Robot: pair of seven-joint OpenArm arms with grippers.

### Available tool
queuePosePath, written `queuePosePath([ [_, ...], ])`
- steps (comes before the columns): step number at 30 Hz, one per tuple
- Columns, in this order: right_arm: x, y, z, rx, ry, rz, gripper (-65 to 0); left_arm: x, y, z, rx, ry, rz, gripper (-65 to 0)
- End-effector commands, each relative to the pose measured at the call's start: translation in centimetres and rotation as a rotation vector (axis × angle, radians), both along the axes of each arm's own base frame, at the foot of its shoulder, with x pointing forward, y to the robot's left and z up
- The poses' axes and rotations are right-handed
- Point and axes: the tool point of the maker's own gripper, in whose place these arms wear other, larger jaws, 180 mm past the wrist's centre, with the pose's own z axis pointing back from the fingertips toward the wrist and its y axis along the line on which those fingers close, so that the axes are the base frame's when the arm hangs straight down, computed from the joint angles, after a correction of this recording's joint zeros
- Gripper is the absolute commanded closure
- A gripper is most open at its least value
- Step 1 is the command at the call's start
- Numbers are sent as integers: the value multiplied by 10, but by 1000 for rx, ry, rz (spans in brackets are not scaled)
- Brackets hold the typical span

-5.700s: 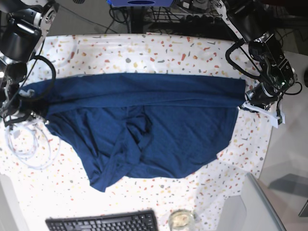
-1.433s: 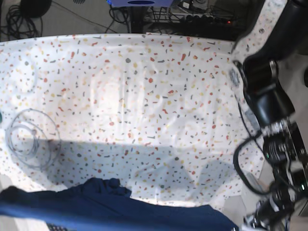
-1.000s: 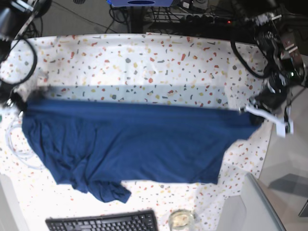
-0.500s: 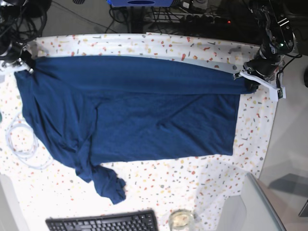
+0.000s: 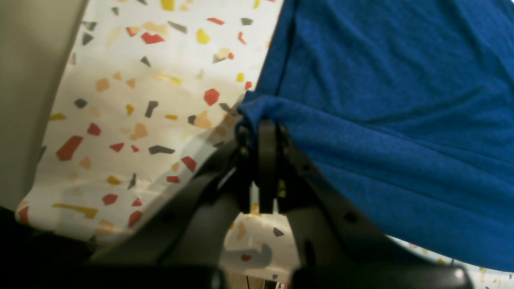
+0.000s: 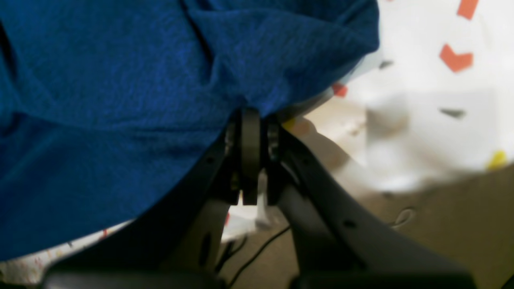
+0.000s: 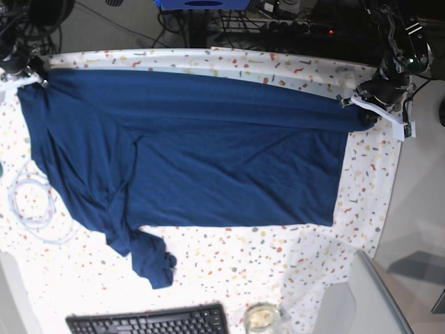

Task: Layout the t-shirt on the table in an organized manner, then fold the t-shirt properly
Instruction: 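Lay the shirt flat by dragging the held edge back across the cloth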

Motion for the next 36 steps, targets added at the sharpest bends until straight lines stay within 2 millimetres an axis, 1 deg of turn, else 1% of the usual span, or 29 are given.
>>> queuePosePath([
  [1,6,-10,10,-35,-27,3,0,3,6,7,23,-24,5,0],
  [3,4,-5,10,-32,-30,3,0,2,7,7,26,-22,3,0],
  [6,4,-1,11,-27,-32,8,0,-6,8,0,21,2,7,0],
  [11,-7,-1,8,-26,-9,9,0,-8,7,-3,15,10,11,0],
  [15,-8,-1,8,-26,-6,9,0,-15,7,-5,17,25,12,0],
  [23,-11,2,7,-19,-5,-1,-11,-22,6,-7,17,42,14,0],
  [24,-11,2,7,-19,-4,0,-26,-22,6,-7,16,43,14,0],
  [25,-11,2,6,-18,-2,-1,-57,-23,6,-8,16,44,14,0],
  [27,-16,5,5,0,26,10,-155,-27,6,-9,16,54,14,0],
  [28,-15,5,7,0,28,15,-203,-28,7,-10,17,57,15,-59],
  [30,-13,3,16,-19,14,28,-303,-29,7,-10,18,58,16,-217],
  [32,-12,1,25,-38,-13,8,-378,-32,20,-5,33,49,51,-331],
  [33,-11,-4,32,-55,-33,-12,-410,-35,30,-2,46,43,79,-372],
  [34,-10,-12,40,-74,-53,-38,-429,-36,38,2,56,36,101,-392],
  [36,-9,-23,52,-108,-79,-66,-432,-40,51,8,75,27,133,-388],
])
